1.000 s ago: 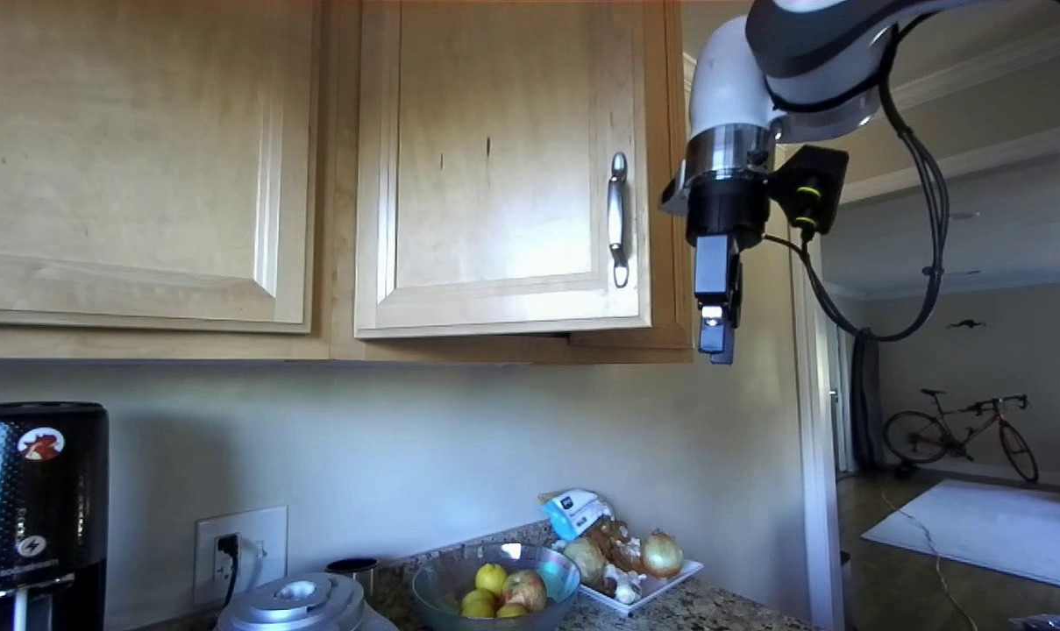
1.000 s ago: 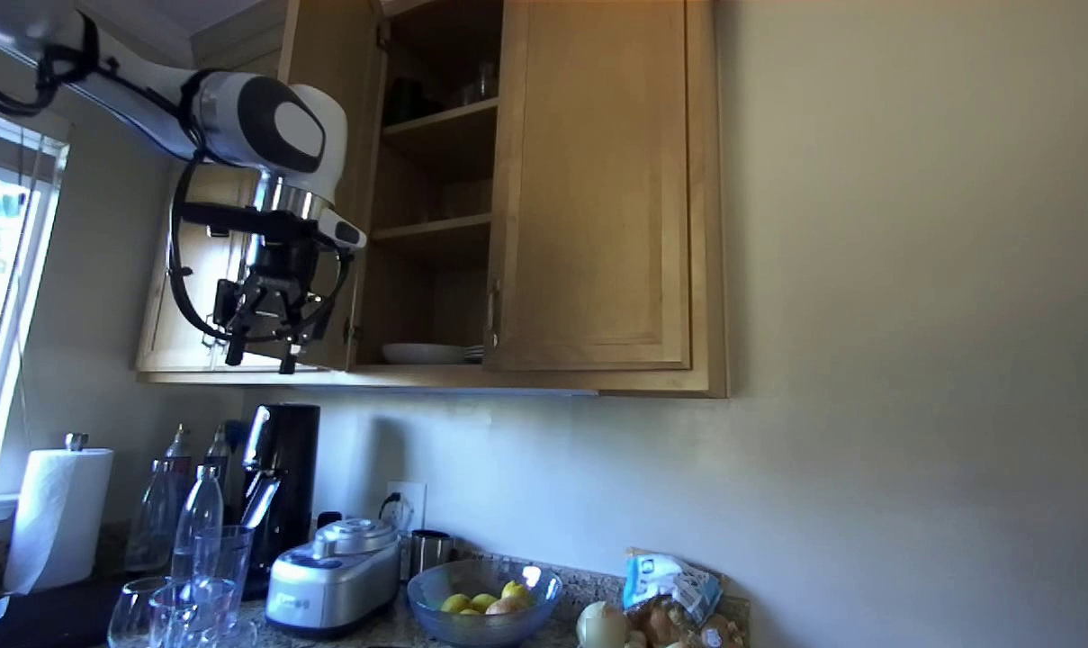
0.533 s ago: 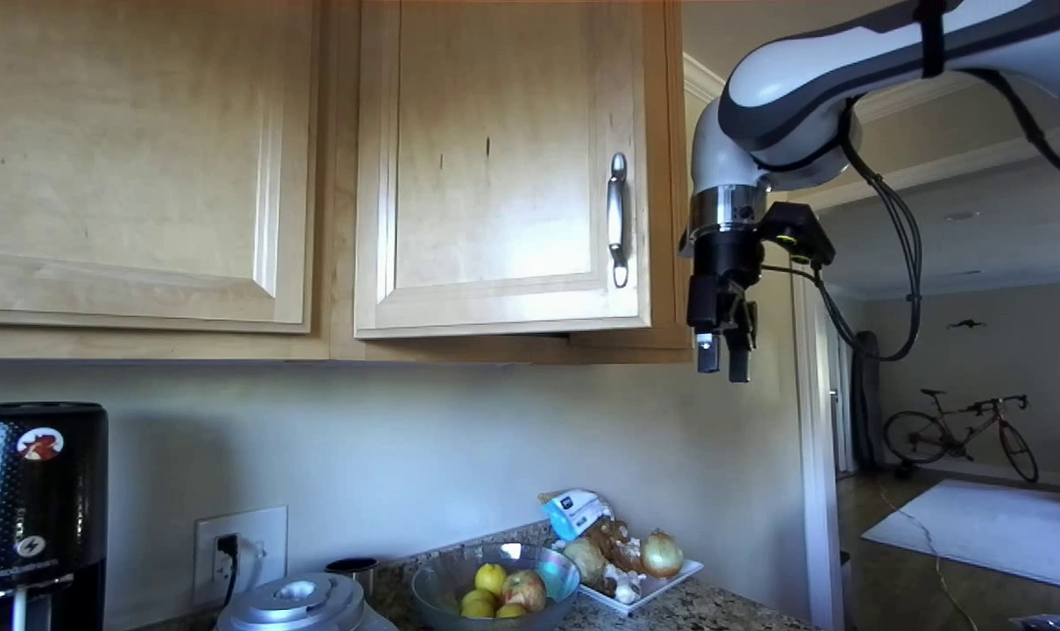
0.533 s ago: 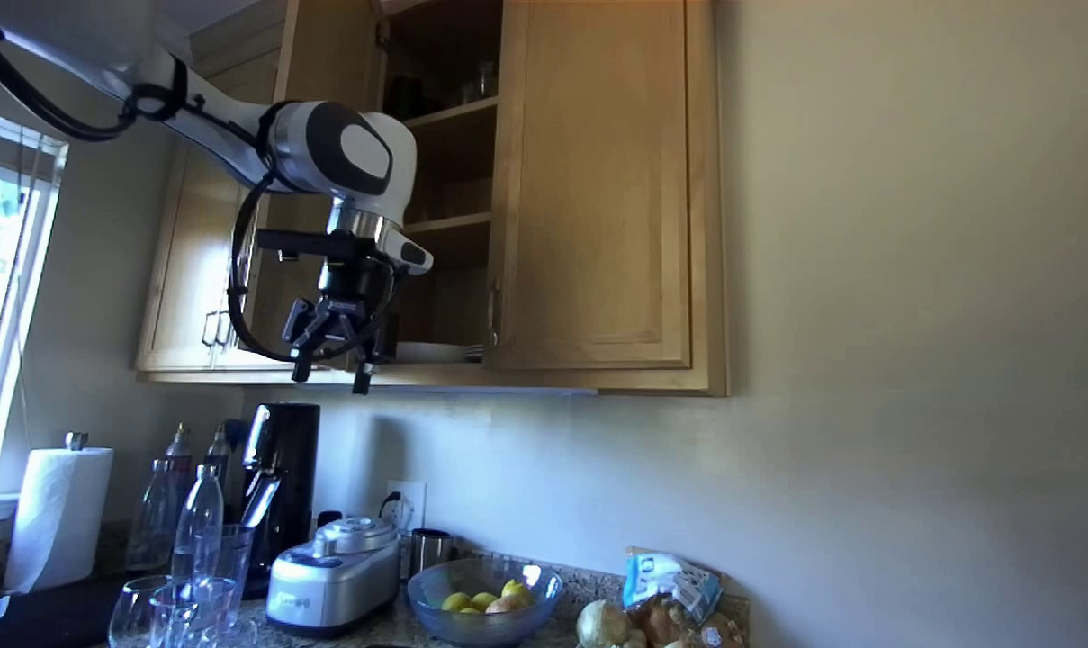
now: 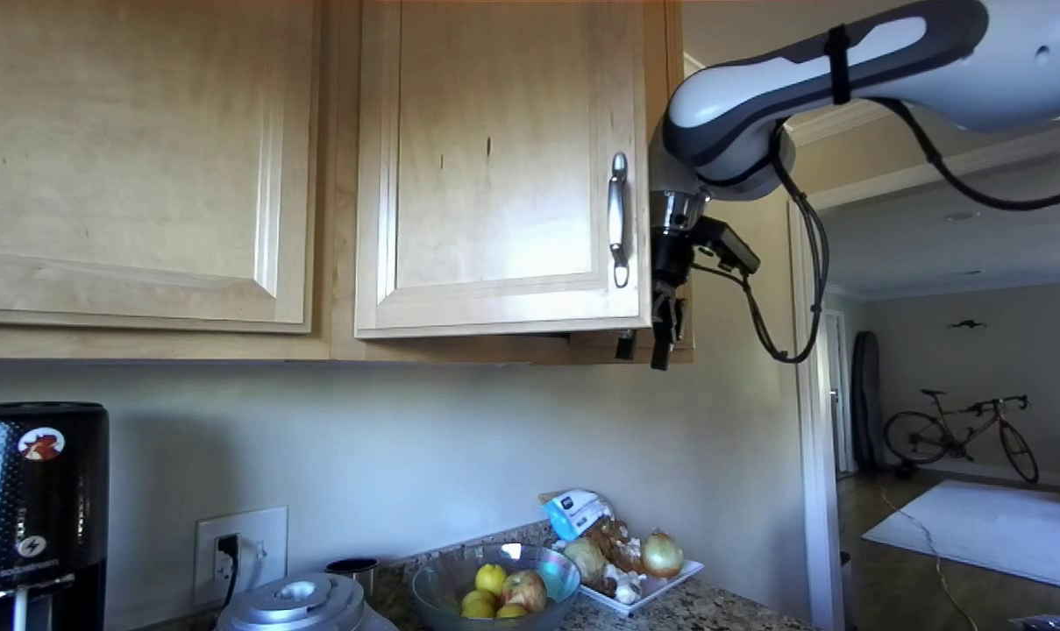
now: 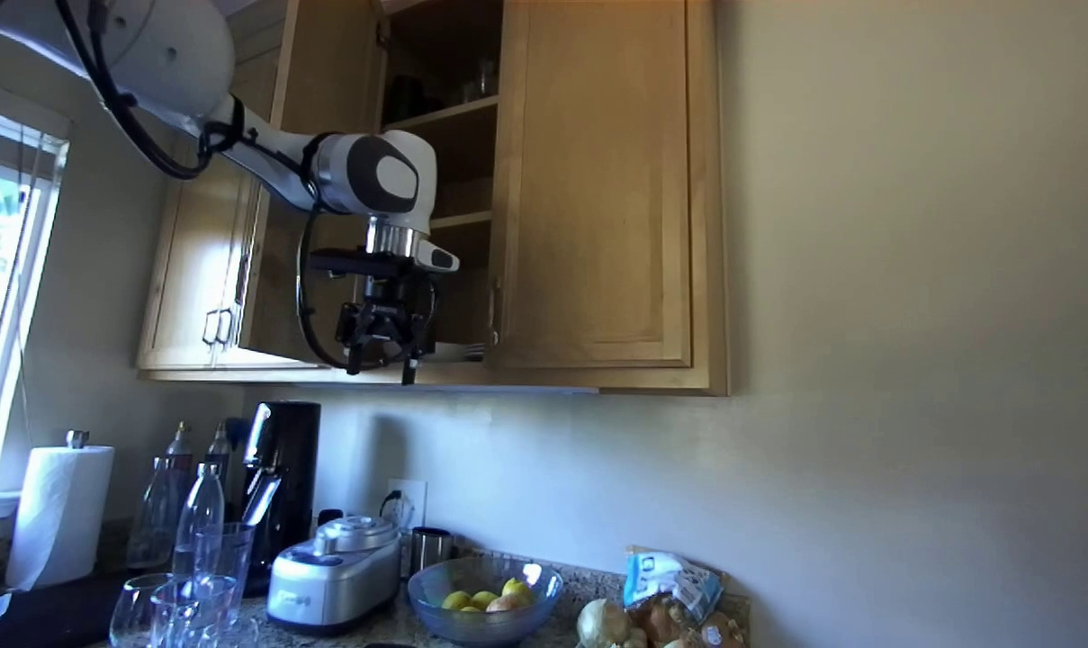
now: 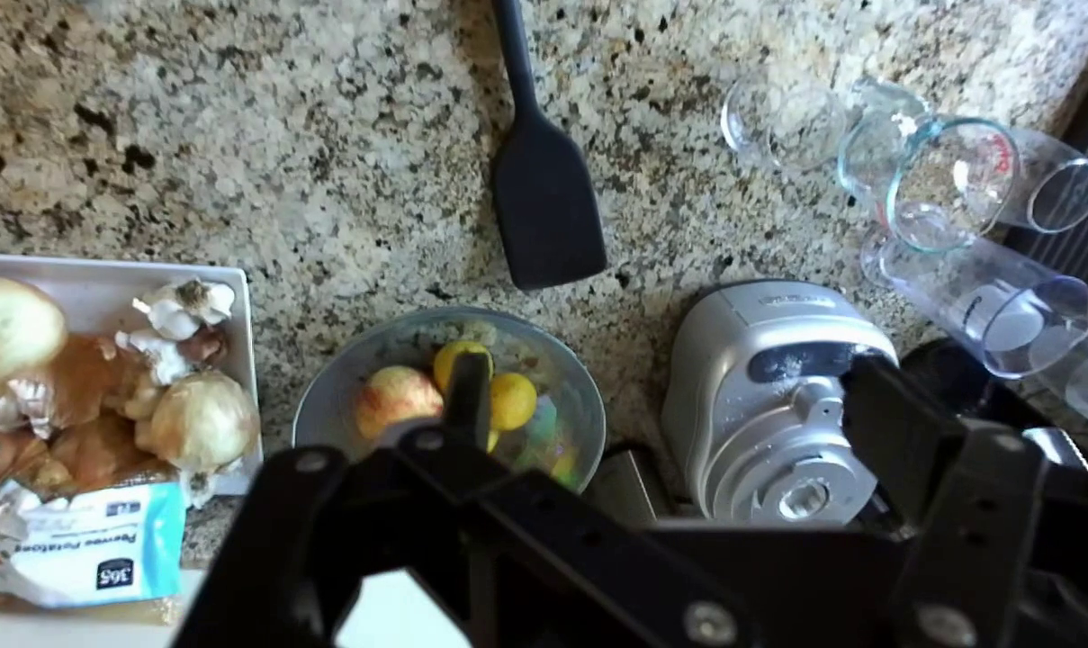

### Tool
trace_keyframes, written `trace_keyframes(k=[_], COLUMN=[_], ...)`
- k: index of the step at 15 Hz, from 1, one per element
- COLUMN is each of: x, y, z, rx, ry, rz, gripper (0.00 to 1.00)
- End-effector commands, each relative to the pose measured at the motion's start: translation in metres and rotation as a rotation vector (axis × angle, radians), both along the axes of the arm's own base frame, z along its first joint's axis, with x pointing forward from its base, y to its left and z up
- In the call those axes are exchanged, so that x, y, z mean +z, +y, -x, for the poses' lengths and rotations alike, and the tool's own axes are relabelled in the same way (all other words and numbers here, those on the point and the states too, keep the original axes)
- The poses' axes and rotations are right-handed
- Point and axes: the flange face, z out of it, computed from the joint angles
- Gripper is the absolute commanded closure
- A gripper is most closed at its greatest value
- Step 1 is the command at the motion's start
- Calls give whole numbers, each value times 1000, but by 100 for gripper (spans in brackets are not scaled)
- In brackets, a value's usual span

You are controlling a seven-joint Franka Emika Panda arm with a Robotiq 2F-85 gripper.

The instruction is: Open the top left cabinet door

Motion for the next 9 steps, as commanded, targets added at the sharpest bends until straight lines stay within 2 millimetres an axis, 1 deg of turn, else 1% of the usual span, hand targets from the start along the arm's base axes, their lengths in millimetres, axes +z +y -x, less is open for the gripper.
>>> trace_keyframes(k=[1,3,6,9], x=[14,17,23,31], y=[10,18,32,49], z=[-30,-37,-41,-39], rx=[17,36,83,120], ry=[-42,-47,-61,-73], rz=[-20,-23,-38,-67], gripper=[0,0,0,0])
